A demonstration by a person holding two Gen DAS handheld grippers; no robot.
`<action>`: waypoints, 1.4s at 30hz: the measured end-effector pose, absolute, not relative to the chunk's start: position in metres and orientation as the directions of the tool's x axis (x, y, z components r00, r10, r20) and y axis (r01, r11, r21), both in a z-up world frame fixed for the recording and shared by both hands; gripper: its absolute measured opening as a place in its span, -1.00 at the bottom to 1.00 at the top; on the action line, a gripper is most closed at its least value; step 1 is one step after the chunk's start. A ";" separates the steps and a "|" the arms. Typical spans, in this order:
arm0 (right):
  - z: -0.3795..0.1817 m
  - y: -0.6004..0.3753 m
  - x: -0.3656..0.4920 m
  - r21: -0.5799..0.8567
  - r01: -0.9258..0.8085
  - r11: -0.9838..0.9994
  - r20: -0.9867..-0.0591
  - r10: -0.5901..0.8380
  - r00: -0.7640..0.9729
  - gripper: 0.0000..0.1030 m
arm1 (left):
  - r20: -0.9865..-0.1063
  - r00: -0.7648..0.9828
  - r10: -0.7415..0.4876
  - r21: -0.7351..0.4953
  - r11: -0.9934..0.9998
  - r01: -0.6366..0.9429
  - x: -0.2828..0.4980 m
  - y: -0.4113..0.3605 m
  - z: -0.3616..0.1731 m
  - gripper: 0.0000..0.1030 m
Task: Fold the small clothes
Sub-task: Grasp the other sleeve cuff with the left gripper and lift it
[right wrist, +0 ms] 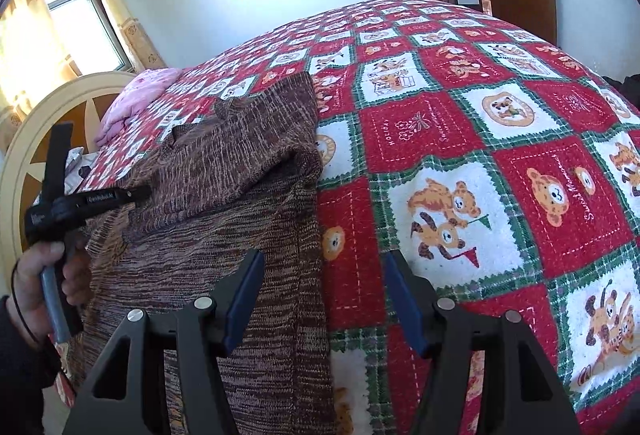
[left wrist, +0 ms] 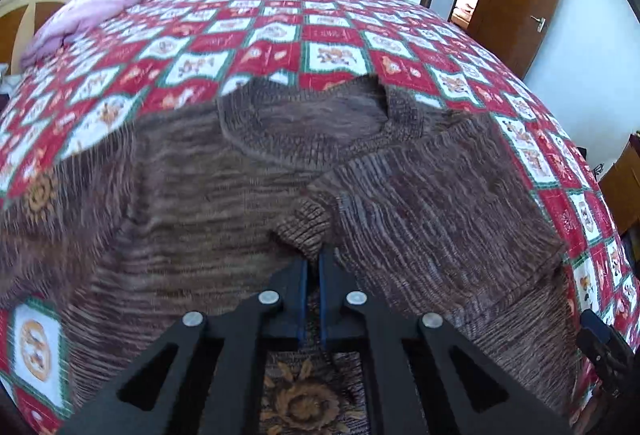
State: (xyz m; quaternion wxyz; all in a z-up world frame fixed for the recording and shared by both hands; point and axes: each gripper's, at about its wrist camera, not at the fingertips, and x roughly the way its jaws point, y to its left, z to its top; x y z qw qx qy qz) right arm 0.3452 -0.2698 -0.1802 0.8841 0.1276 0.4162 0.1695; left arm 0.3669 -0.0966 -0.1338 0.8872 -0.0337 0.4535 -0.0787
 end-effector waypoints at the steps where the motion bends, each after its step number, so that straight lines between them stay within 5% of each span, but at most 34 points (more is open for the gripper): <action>1: -0.180 -0.269 0.345 0.365 -0.194 0.910 -0.694 0.405 0.596 0.23 | -0.790 0.593 -0.155 -0.110 0.988 0.111 0.367 -0.095 -0.129 -0.91; 10: -0.180 -0.264 0.344 0.339 -0.198 0.920 -0.699 0.387 0.601 0.25 | -0.797 0.597 -0.087 -0.053 0.996 0.073 0.385 -0.075 -0.134 -0.73; 12: -0.180 -0.263 0.344 0.329 -0.202 0.922 -0.701 0.382 0.602 0.25 | -0.818 0.571 -0.069 -0.049 0.998 0.050 0.384 -0.074 -0.142 -0.30; 16: -0.179 -0.262 0.344 0.315 -0.203 0.927 -0.704 0.372 0.605 0.25 | -0.793 0.608 -0.033 -0.012 0.999 0.039 0.366 -0.061 -0.140 0.00; 18: -0.179 -0.262 0.344 0.316 -0.203 0.927 -0.704 0.373 0.604 0.25 | -0.770 0.637 0.018 0.051 0.998 0.034 0.355 -0.051 -0.136 0.48; 20: -0.179 -0.260 0.344 0.310 -0.209 0.928 -0.705 0.371 0.604 0.25 | -0.735 0.672 0.088 0.117 0.993 -0.002 0.343 -0.031 -0.130 0.59; 28: -0.159 -0.233 0.321 0.128 -0.308 0.943 -0.639 0.316 0.701 0.32 | -0.743 0.645 0.182 0.080 0.980 -0.184 0.318 0.044 -0.137 0.59; 38: -0.128 -0.173 0.333 0.171 -0.465 0.869 -0.684 0.444 0.578 0.33 | -0.770 0.568 0.290 0.001 0.891 -0.453 0.279 0.172 -0.146 0.59; 42: -0.124 -0.130 0.342 0.143 -0.511 0.848 -0.668 0.464 0.582 0.34 | -0.795 0.583 0.164 -0.202 0.836 -0.510 0.276 0.213 -0.152 0.30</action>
